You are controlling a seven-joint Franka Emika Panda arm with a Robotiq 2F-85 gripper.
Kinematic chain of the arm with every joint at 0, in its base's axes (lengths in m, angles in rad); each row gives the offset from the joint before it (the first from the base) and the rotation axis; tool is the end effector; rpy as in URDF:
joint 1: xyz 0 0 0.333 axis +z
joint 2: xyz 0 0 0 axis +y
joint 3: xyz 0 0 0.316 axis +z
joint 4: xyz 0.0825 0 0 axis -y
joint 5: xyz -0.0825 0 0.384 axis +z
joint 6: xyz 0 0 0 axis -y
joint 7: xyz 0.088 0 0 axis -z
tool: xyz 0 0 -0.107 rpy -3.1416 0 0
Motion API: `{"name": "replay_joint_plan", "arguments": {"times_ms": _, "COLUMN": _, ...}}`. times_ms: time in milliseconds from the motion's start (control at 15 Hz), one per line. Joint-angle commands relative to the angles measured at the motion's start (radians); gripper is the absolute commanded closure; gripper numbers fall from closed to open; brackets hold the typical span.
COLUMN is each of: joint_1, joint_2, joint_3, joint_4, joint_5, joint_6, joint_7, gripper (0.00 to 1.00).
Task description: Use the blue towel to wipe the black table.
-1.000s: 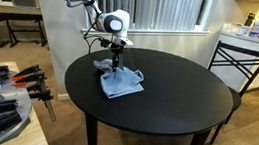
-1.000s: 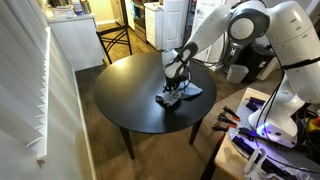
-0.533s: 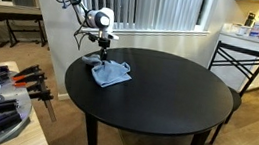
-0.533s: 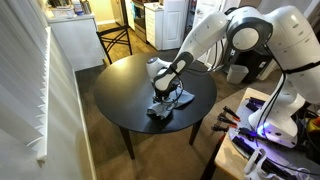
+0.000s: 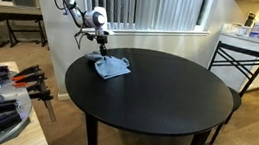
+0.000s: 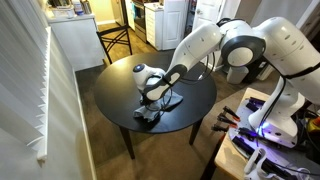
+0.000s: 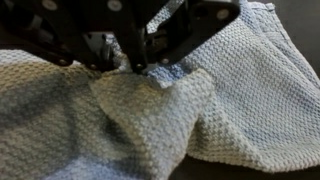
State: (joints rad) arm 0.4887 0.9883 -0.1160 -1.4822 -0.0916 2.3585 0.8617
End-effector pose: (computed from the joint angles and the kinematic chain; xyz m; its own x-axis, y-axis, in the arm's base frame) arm 0.6386 0.2600 0.0758 0.9316 -0.3612 0.0405 -0.3622 -0.9130 0.1879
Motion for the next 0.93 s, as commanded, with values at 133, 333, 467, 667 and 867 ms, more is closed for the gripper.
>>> {"name": "replay_joint_plan", "arguments": {"times_ms": 133, "joint_1": -0.059, "joint_2": 0.235, "joint_3": -0.071, "joint_4": 0.315, "joint_5": -0.032, "joint_6": 0.121, "joint_7": 0.123, "gripper": 0.93}}
{"name": "replay_joint_plan", "arguments": {"times_ms": 333, "joint_1": -0.125, "joint_2": 0.310, "joint_3": -0.078, "joint_4": 0.465, "joint_5": 0.003, "joint_6": 0.141, "joint_7": 0.179, "gripper": 0.93}}
{"name": "replay_joint_plan", "arguments": {"times_ms": 467, "joint_1": -0.172, "joint_2": 0.363, "joint_3": -0.101, "joint_4": 0.555, "joint_5": 0.006, "joint_6": 0.157, "joint_7": 0.231, "gripper": 0.93}}
{"name": "replay_joint_plan", "arguments": {"times_ms": 667, "joint_1": -0.260, "joint_2": 0.403, "joint_3": -0.153, "joint_4": 0.612, "joint_5": -0.001, "joint_6": 0.190, "joint_7": 0.301, "gripper": 0.93}}
{"name": "replay_joint_plan", "arguments": {"times_ms": 867, "joint_1": -0.336, "joint_2": 0.391, "joint_3": -0.224, "joint_4": 0.551, "joint_5": -0.001, "joint_6": 0.265, "joint_7": 0.381, "gripper": 0.93}}
